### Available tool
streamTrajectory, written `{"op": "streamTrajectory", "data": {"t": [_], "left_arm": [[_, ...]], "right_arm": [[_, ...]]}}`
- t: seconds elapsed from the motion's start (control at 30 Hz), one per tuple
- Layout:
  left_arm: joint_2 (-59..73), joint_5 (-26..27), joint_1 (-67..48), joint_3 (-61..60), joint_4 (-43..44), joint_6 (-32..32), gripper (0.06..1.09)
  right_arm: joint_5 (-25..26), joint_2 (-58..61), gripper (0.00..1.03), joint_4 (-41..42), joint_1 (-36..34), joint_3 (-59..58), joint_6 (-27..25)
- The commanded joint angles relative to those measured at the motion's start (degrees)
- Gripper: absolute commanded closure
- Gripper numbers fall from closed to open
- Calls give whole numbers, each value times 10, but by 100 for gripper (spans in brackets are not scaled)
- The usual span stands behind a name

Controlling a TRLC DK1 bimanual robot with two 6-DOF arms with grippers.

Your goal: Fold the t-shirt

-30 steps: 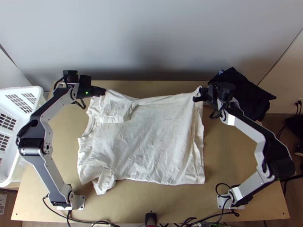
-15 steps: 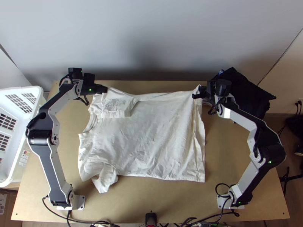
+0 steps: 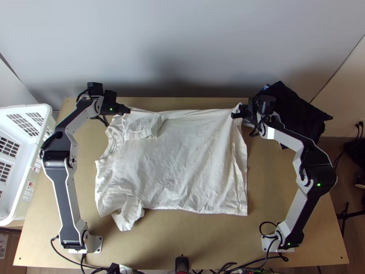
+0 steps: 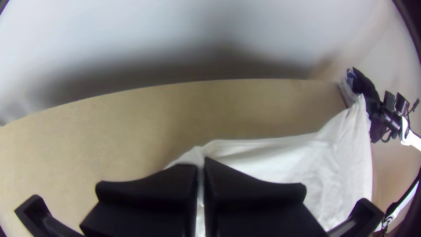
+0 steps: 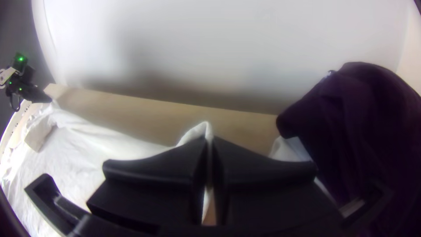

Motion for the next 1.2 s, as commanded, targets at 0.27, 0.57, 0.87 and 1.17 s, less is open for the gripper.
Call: {"op": "streamTrajectory", "data": {"t": [0.27, 0.57, 0.87, 1.17], "left_arm": [[53, -57, -4, 77, -43, 9, 26], [-2, -56, 1, 77, -84, 10, 10], [-152, -37, -2, 8, -109, 17, 11], [-309, -18, -5, -86, -127, 15, 10]], "right_arm": [[2, -3, 91, 0, -4, 11, 3], [10, -114, 8, -45, -1, -12, 18], [10, -290, 5, -209, 12, -28, 58], [11, -329, 5, -248, -6, -69, 31]]}}
